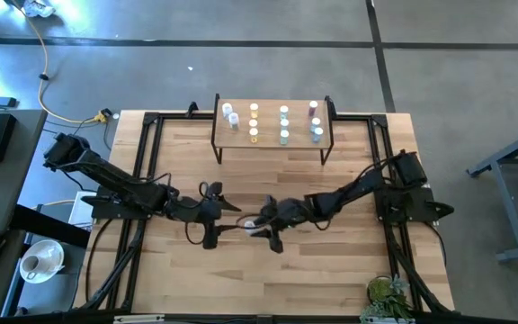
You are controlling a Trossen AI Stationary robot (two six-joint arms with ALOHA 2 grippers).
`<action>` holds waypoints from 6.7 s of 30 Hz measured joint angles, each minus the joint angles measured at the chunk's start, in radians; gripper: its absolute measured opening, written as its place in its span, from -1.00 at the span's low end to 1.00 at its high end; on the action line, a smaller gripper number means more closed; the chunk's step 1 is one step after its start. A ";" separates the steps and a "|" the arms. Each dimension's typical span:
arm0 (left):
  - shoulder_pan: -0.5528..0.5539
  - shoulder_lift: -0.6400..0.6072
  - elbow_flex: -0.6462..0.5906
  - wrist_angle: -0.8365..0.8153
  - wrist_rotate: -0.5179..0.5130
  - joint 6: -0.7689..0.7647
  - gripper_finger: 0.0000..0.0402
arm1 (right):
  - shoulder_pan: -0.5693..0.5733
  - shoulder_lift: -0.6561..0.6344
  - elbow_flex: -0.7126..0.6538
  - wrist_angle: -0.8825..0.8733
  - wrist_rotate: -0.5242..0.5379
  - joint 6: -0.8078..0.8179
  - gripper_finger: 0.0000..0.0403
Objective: Pick and place medicine bottles onto shelf by color
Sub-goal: Put the white pill bottle on the shelf aligned with the other white pill bottles, then adjust the middle white pill bottle on the shelf
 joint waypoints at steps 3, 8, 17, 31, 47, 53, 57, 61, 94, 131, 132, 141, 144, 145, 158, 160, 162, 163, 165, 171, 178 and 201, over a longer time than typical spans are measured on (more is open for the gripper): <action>0.000 0.026 0.000 0.010 0.006 0.000 0.07 | -0.007 0.000 0.062 -0.112 0.024 -0.031 -0.35; 0.000 0.060 0.001 0.027 0.017 -0.016 0.07 | -0.001 0.000 0.129 -0.187 0.044 -0.060 -0.35; 0.000 0.092 0.001 0.066 0.062 -0.018 0.07 | 0.002 0.000 0.142 -0.200 0.079 -0.066 -0.35; 0.005 0.113 0.001 0.057 0.047 -0.036 0.07 | 0.007 0.001 0.142 -0.154 0.063 -0.048 -0.35; 0.009 0.112 0.001 0.065 0.056 -0.052 -0.19 | 0.007 0.001 0.141 -0.162 0.062 -0.048 -0.35; 0.009 0.112 0.001 0.065 0.059 -0.052 -0.37 | 0.007 0.001 0.141 -0.162 0.063 -0.072 -0.30; 0.009 0.112 0.001 0.066 0.059 -0.052 -0.40 | 0.007 0.001 0.141 -0.162 0.063 -0.078 -0.19; 0.009 0.112 0.001 0.066 0.059 -0.052 -0.38 | 0.007 0.001 0.141 -0.162 0.063 -0.079 -0.10; 0.301 -0.118 0.030 -0.095 0.024 0.038 -0.38 | -0.037 -0.447 0.140 -0.612 0.179 -0.153 -0.06; 0.751 -0.013 0.242 -0.396 0.043 0.065 -0.38 | -0.039 -0.550 0.141 -0.778 0.195 -0.134 -0.06; 0.755 -0.013 0.242 -0.398 0.043 0.057 -0.38 | -0.039 -0.550 0.141 -0.778 0.195 -0.134 -0.06; 0.761 -0.013 0.242 -0.404 0.043 -0.009 -0.36 | -0.039 -0.550 0.141 -0.778 0.195 -0.134 -0.06; 0.762 -0.009 0.242 -0.423 0.043 -0.022 -0.33 | -0.039 -0.550 0.141 -0.778 0.195 -0.134 -0.06; 0.764 -0.006 0.243 -0.427 0.042 -0.034 -0.32 | -0.039 -0.550 0.141 -0.778 0.195 -0.134 -0.06; 0.779 0.000 0.244 -0.427 0.050 -0.045 -0.28 | -0.039 -0.550 0.141 -0.783 0.195 -0.134 -0.06; 0.779 0.000 0.244 -0.427 0.047 -0.051 -0.24 | -0.039 -0.550 0.141 -0.783 0.195 -0.134 -0.06; 0.779 0.001 0.242 -0.433 0.050 -0.052 -0.20 | -0.039 -0.550 0.141 -0.783 0.195 -0.134 -0.06; 0.779 0.001 0.242 -0.436 0.051 -0.052 -0.18 | -0.039 -0.550 0.141 -0.783 0.195 -0.134 -0.06; 0.779 0.002 0.241 -0.440 0.051 -0.052 -0.13 | -0.039 -0.550 0.141 -0.783 0.195 -0.134 -0.06; 0.779 0.002 0.241 -0.423 0.050 -0.052 0.04 | -0.039 -0.549 0.141 -0.783 0.195 -0.134 -0.06; 0.779 -0.012 0.241 -0.393 0.045 -0.052 0.13 | -0.039 -0.549 0.141 -0.783 0.195 -0.134 -0.06; 0.777 -0.066 0.462 -0.297 -0.031 -0.024 0.13 | -0.039 -0.549 0.141 -0.784 0.195 -0.134 -0.06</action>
